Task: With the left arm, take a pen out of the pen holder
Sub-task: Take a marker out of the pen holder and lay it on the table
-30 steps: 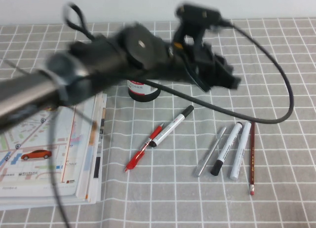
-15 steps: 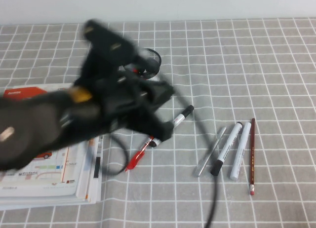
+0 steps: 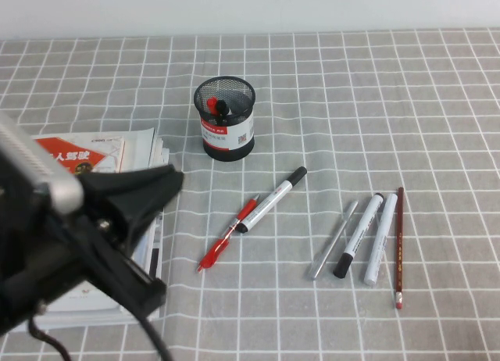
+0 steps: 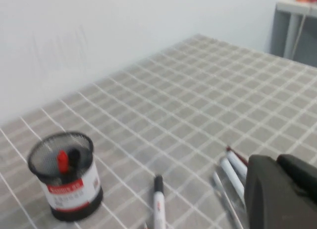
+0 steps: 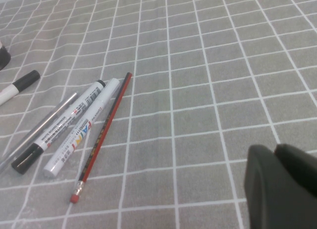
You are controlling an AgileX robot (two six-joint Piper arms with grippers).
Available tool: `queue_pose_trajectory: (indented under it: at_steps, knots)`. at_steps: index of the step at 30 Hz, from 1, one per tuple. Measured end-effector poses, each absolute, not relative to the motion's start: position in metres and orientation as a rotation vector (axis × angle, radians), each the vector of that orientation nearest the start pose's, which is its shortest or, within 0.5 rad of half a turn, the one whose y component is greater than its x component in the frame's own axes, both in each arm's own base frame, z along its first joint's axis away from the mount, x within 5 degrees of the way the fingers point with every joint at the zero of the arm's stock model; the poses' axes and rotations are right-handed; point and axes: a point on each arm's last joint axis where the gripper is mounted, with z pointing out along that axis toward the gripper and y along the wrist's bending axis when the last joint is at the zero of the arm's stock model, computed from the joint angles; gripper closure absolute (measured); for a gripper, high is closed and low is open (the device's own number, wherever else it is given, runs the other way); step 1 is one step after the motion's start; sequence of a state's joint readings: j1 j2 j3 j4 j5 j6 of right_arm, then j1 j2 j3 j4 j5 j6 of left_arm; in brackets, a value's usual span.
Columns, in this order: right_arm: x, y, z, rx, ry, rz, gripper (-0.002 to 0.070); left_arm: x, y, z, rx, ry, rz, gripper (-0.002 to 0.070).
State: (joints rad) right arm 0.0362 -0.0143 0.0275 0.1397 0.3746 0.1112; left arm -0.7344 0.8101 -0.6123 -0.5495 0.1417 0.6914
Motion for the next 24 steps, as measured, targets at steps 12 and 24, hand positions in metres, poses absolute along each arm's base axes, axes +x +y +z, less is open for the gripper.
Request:
queue_pose_trajectory:
  at_steps: [12, 24]
  knots:
    - [0.052, 0.007, 0.171, 0.157, 1.868, 0.239, 0.0689, 0.105, -0.086, 0.325, 0.616, 1.496, -0.454, 0.0675]
    - [0.052, 0.007, 0.171, 0.157, 1.868, 0.239, 0.0689, 0.058, -0.034, 0.255, 0.372, 1.415, -0.459, 0.0675]
